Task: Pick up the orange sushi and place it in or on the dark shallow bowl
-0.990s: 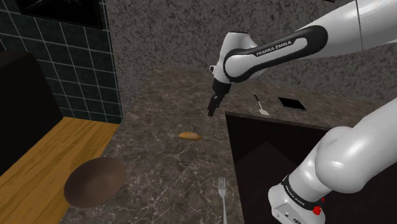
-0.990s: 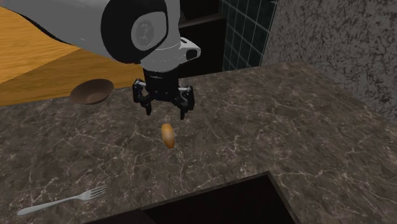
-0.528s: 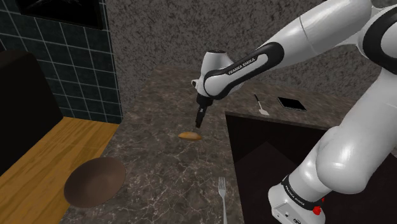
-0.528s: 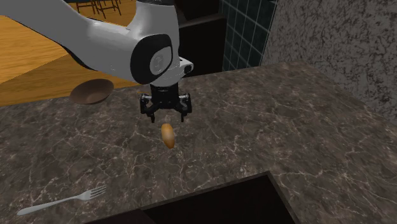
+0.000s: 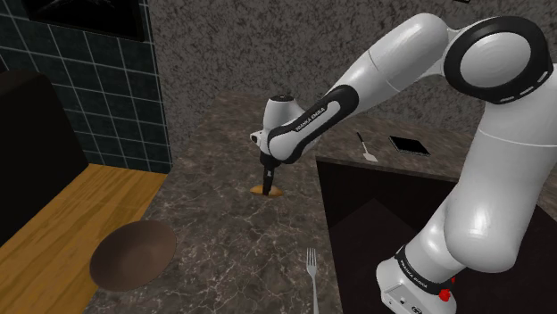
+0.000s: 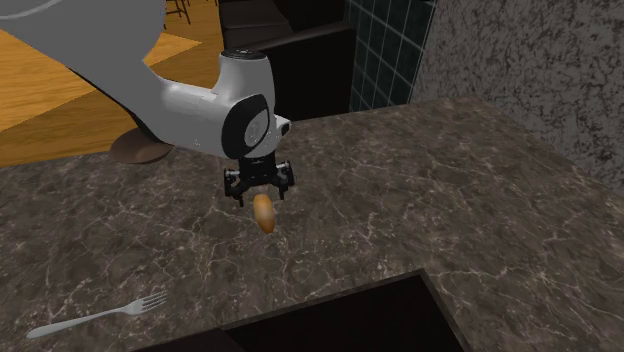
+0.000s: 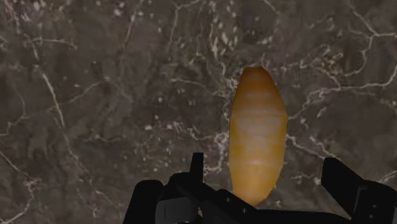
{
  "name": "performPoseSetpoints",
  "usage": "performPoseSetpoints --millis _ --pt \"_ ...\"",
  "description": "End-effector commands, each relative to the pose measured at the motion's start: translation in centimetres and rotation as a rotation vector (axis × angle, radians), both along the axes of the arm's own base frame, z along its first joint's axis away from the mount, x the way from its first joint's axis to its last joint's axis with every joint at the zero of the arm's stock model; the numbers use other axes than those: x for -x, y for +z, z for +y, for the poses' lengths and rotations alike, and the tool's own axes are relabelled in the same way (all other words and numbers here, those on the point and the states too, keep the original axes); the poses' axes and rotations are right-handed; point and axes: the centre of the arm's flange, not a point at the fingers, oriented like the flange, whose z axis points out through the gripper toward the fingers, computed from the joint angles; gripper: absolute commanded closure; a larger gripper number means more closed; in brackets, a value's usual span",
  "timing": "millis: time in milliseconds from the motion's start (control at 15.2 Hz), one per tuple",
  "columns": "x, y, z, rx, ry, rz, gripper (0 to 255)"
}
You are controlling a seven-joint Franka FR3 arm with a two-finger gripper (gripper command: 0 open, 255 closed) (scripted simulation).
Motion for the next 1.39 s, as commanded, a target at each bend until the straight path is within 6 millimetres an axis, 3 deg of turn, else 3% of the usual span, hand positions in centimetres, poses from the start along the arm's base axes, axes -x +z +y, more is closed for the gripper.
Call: performPoseSetpoints --millis 0,264,792,858,1320 --pt "-0.1 -1.0 0.2 0.0 0.005 -0.001 0" --pt "0.0 -3.4 0.2 0.0 0.005 -0.001 0" --pt "0.0 -3.4 0.2 0.0 0.005 -0.001 0" --pt "0.0 -3.4 0.2 0.0 0.005 -0.001 255" --pt "0.0 -3.4 0.2 0.0 0.005 -0.001 255"
